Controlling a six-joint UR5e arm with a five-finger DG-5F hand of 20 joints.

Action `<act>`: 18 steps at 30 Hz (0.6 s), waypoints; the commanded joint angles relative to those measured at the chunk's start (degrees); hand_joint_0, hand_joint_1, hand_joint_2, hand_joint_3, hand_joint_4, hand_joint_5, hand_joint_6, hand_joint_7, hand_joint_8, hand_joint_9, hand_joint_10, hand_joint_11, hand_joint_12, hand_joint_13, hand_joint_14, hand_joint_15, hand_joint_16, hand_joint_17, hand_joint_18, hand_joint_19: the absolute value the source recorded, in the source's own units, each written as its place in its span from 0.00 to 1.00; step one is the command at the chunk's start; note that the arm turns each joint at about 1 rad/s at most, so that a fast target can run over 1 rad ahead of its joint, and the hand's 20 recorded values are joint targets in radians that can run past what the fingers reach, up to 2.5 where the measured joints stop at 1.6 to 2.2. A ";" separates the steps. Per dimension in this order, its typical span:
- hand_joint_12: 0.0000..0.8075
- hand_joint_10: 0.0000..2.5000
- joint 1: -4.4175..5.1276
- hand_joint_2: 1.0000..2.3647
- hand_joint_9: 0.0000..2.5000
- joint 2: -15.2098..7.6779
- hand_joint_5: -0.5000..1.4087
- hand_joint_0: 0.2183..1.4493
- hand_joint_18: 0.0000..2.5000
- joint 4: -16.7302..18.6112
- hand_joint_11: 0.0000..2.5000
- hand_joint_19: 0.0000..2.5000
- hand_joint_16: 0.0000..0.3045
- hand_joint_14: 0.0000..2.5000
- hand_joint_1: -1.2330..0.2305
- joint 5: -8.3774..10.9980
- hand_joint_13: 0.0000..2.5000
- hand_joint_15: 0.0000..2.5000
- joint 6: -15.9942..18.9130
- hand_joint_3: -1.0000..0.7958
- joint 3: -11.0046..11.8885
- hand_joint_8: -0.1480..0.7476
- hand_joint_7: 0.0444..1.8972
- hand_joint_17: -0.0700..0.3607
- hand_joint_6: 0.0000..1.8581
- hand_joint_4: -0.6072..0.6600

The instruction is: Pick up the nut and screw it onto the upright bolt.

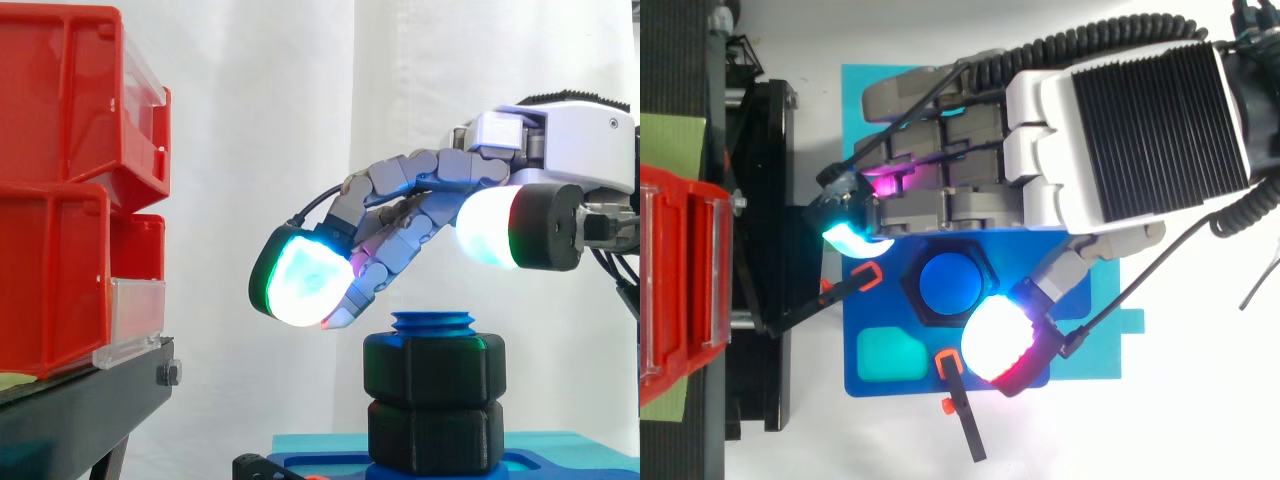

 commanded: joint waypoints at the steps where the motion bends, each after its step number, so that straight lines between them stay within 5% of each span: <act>1: 0.23 0.00 0.17 0.00 0.31 0.00 0.22 0.22 0.14 0.03 0.00 0.04 0.09 0.00 0.72 0.14 0.26 0.00 0.01 0.28 -0.24 0.36 0.32 0.31 0.27 0.61; 18: 0.24 0.00 0.17 0.00 0.31 0.00 0.23 0.22 0.14 -3.48 0.00 0.05 0.09 0.00 0.72 0.22 0.27 0.00 -0.16 0.28 -0.24 0.38 0.40 0.31 0.27 0.62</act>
